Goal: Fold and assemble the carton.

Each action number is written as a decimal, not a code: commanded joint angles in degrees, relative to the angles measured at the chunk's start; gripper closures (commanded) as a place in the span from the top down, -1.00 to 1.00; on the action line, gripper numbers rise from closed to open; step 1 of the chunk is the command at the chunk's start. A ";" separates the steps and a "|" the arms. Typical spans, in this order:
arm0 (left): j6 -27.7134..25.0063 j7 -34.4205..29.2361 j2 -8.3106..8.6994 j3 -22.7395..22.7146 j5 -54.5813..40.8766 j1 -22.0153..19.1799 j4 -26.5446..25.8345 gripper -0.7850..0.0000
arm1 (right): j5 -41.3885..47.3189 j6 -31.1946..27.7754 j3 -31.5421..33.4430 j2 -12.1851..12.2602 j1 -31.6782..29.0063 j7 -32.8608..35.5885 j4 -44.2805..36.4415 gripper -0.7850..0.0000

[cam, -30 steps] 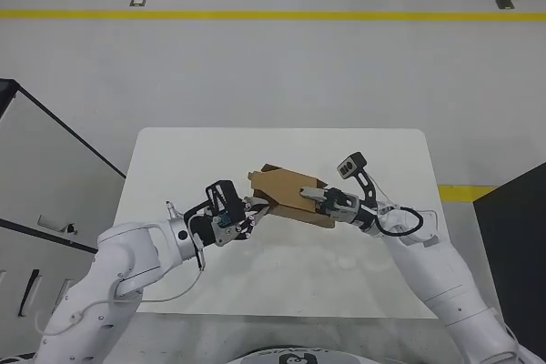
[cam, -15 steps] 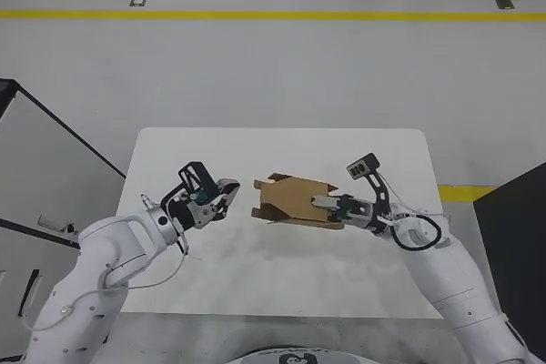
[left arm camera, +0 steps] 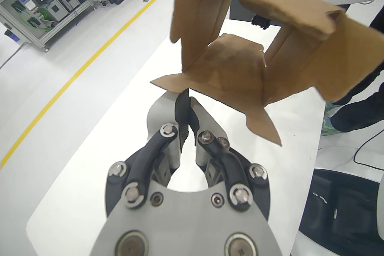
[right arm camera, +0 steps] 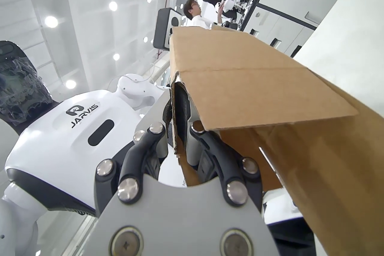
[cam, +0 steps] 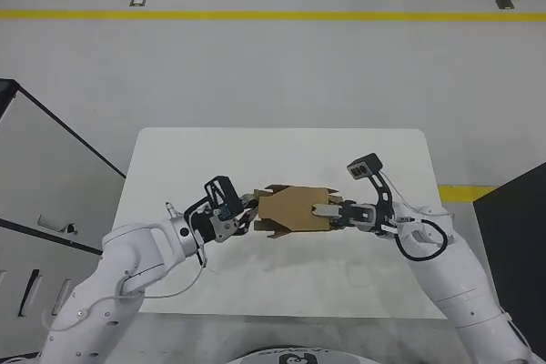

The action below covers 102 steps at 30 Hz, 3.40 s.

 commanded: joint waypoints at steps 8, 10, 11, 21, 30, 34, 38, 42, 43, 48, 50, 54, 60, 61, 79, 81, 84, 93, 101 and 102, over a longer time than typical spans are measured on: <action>-0.73 -0.31 0.13 0.36 -0.22 0.64 -1.96 -1.00 | -0.34 2.49 -1.91 -0.32 1.47 -1.88 1.48 -1.00; -0.97 -0.37 0.15 0.53 -0.20 0.65 -2.10 -1.00 | -0.23 2.83 -2.08 -0.36 1.68 -2.12 1.75 -1.00; -1.09 -0.41 0.16 0.63 -0.20 0.63 -2.13 -1.00 | -0.24 2.88 -2.16 -0.38 1.78 -2.19 1.80 -1.00; -2.11 -0.69 0.21 1.65 -0.60 -0.23 -1.96 -1.00 | 0.48 2.39 -3.14 -0.54 2.73 -0.51 2.16 -1.00; -2.67 -0.67 0.25 2.37 -0.86 -0.95 -1.44 -1.00 | 0.25 1.87 -3.66 -0.58 3.29 0.49 2.58 -1.00; -2.68 -0.70 0.28 2.34 -1.50 -1.17 -1.01 -1.00 | 0.77 1.78 -3.85 -0.62 3.23 0.67 3.15 -1.00; -1.11 -0.22 0.33 0.83 -2.72 -1.17 -0.81 -1.00 | 3.98 0.37 -3.18 -0.65 2.61 1.37 4.21 -1.00; -0.82 0.18 0.47 -0.89 -3.97 -0.91 -1.16 -1.00 | 7.16 -0.61 -2.37 -0.61 2.02 3.28 5.28 -1.00; -0.94 0.20 0.51 -1.21 -4.23 -0.80 -1.26 -1.00 | 7.70 -0.84 -2.17 -0.60 1.92 3.72 5.47 -1.00; -1.18 0.15 0.66 -2.17 -4.58 -0.36 -1.30 -1.00 | 9.87 -1.59 -1.34 -0.57 1.48 5.20 6.00 -1.00; -1.03 0.19 0.67 -2.26 -4.46 -0.24 -1.19 -1.00 | 10.66 -1.72 -1.17 -0.58 1.38 5.72 6.03 -1.00; -0.25 0.88 0.66 -2.36 -4.58 0.00 -1.43 -1.00 | 14.19 -0.74 -0.82 -0.73 1.06 6.70 5.07 -1.00; 0.23 4.04 0.63 -3.70 -7.02 0.67 -1.82 -1.00 | 21.17 2.24 -0.38 -1.20 0.73 9.68 6.61 -1.00; 0.14 4.51 0.64 -4.03 -7.48 0.83 -1.75 -1.00 | 22.35 2.89 -0.46 -1.32 0.71 10.33 7.49 -1.00; 0.96 7.56 0.56 -5.17 -10.07 1.96 -2.43 -1.00 | 32.27 10.34 -2.66 -2.77 1.90 12.53 13.02 -1.00; -0.14 8.70 0.56 -5.40 -11.30 2.04 -2.82 -1.00 | 34.28 11.82 -3.06 -3.03 1.56 12.98 13.08 -1.00; -1.85 10.03 0.62 -6.11 -12.41 2.50 -3.49 -1.00 | 37.03 13.33 -3.77 -3.53 1.55 14.04 13.93 -1.00; -2.47 9.69 0.85 -8.50 -11.47 4.40 -7.22 -1.00 | 36.67 12.88 -5.59 -4.64 2.62 13.42 15.88 -1.00; -2.00 9.11 0.83 -8.24 -10.73 4.31 -7.53 -1.00 | 35.42 12.47 -5.44 -4.64 2.41 11.00 15.38 -1.00; -1.76 8.61 0.82 -7.86 -10.26 4.26 -7.82 -1.00 | 34.14 11.95 -5.27 -4.61 2.22 9.24 14.92 -1.00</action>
